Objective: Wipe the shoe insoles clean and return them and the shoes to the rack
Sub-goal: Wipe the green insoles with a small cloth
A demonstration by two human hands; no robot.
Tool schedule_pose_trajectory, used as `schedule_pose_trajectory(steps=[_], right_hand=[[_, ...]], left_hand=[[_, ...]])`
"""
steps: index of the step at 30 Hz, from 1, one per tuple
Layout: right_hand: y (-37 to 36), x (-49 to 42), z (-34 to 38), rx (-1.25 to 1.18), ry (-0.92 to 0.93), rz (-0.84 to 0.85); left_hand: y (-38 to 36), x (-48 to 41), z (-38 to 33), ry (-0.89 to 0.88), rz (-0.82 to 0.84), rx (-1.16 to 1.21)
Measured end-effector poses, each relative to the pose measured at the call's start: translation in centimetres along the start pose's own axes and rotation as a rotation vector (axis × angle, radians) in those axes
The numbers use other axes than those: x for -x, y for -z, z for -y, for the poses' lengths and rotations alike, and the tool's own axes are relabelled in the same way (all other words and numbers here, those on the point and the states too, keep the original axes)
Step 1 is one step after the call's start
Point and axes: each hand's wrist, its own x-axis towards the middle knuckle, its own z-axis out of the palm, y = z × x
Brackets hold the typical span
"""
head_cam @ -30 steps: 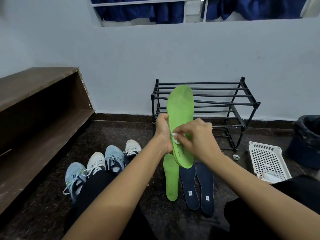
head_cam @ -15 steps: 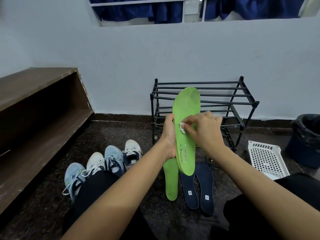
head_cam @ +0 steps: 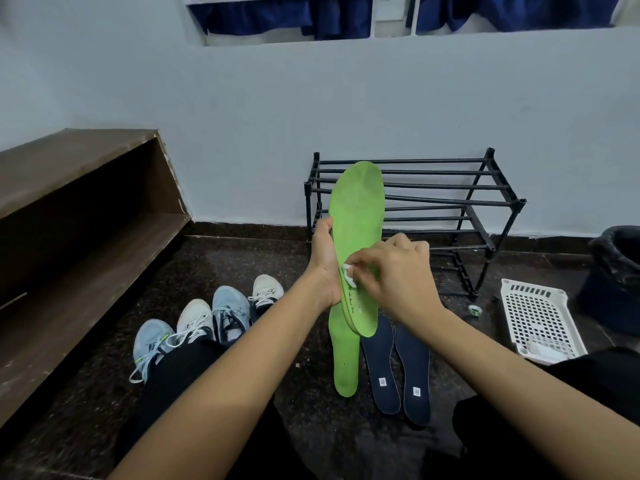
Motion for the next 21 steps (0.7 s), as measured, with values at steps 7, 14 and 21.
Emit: schedule_pose_trajectory(steps=[7, 14, 21], right_hand=[[0.3, -2.3, -1.8, 0.1, -0.178, -0.009], [0.3, -2.5, -0.3, -0.065, -0.097, -0.024], [0.1, -1.4, 1.3, -0.091, -0.005, 0.006]], left_hand=[[-0.8, 0.6, 0.8, 0.004, 0.034, -0.067], [-0.7, 0.9, -0.1, -0.001, 0.057, 0.003], [0.1, 0.3, -1.3, -0.036, 0.01, 0.122]])
